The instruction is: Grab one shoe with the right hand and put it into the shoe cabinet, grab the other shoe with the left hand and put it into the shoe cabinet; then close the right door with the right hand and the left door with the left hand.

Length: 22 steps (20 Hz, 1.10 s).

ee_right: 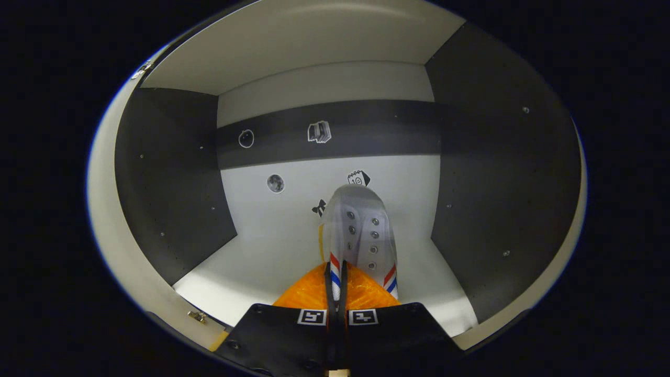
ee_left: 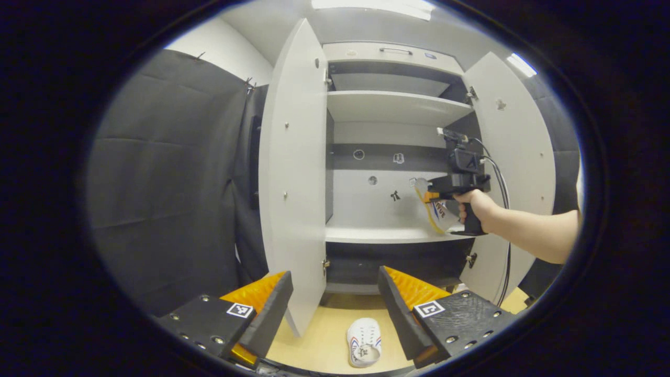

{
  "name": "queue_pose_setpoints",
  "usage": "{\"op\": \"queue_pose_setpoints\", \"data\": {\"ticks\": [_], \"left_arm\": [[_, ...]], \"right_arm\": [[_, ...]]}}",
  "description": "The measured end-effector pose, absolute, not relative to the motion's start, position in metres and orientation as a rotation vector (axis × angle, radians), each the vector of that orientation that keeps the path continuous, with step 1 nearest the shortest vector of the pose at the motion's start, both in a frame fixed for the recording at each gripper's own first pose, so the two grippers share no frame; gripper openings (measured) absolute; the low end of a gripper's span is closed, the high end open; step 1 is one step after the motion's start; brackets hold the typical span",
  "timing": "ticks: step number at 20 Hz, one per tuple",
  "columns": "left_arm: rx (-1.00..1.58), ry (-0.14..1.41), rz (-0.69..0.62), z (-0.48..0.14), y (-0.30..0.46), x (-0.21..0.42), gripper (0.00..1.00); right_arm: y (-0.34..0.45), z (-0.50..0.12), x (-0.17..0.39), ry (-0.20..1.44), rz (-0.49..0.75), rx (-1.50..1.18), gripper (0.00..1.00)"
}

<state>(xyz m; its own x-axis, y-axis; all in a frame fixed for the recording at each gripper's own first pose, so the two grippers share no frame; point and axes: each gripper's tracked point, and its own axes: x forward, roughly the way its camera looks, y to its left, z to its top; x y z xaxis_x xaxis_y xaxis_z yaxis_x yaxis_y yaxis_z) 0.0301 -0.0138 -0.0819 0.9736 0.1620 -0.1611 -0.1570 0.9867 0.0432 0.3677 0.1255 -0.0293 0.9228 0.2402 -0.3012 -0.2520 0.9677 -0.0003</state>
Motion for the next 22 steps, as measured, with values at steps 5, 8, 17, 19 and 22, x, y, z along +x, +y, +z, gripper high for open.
{"op": "queue_pose_setpoints", "data": {"ticks": [5,8,17,19,22], "left_arm": [[0.041,0.195,0.259,-0.081,-0.013,0.023,0.95],[0.032,0.22,0.3,-0.086,-0.019,0.018,0.94],[0.037,0.23,0.321,-0.086,-0.038,0.011,0.94],[0.054,0.225,0.308,-0.085,-0.041,0.009,0.94],[0.03,0.226,0.278,-0.088,-0.045,0.009,0.95]], "right_arm": [[0.136,-0.047,0.392,0.348,0.279,0.005,0.01],[0.138,-0.058,0.401,0.39,0.286,0.043,0.0],[0.132,-0.063,0.407,0.434,0.282,0.123,0.1],[0.143,-0.051,0.397,0.407,0.33,0.139,0.3],[0.144,-0.041,0.378,0.363,0.328,0.083,0.96]]}}
